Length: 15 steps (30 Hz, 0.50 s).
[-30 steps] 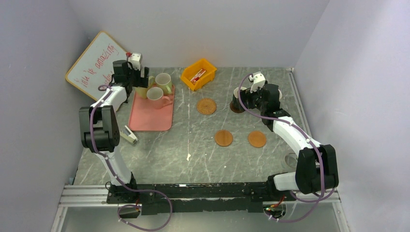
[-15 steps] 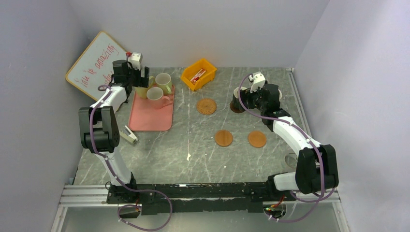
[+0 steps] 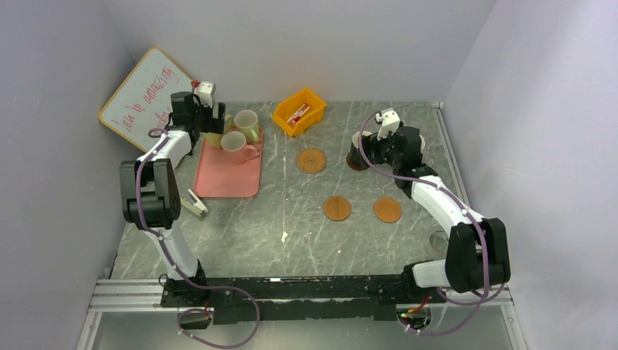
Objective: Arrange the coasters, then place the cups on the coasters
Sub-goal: Pick up the cup from the tray.
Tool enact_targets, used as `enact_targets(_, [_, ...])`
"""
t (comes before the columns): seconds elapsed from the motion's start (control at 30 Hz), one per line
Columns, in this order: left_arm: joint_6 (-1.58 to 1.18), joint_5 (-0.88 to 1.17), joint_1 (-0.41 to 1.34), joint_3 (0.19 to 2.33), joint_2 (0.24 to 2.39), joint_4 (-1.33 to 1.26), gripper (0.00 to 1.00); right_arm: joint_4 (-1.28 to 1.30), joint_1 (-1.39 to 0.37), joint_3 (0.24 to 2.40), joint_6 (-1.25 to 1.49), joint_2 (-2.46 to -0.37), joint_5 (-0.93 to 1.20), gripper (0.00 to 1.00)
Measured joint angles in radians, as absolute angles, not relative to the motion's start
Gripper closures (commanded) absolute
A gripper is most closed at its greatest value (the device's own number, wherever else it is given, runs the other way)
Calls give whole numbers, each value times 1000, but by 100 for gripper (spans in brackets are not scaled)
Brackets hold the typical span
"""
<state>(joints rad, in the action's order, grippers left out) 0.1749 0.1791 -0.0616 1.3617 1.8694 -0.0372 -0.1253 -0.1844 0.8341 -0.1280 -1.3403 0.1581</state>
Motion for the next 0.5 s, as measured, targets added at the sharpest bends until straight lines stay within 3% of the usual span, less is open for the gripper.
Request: enact_targets(0.5, [181, 179, -62, 1362, 1882, -36, 4, -125, -184, 834, -128, -1340, 159, 0])
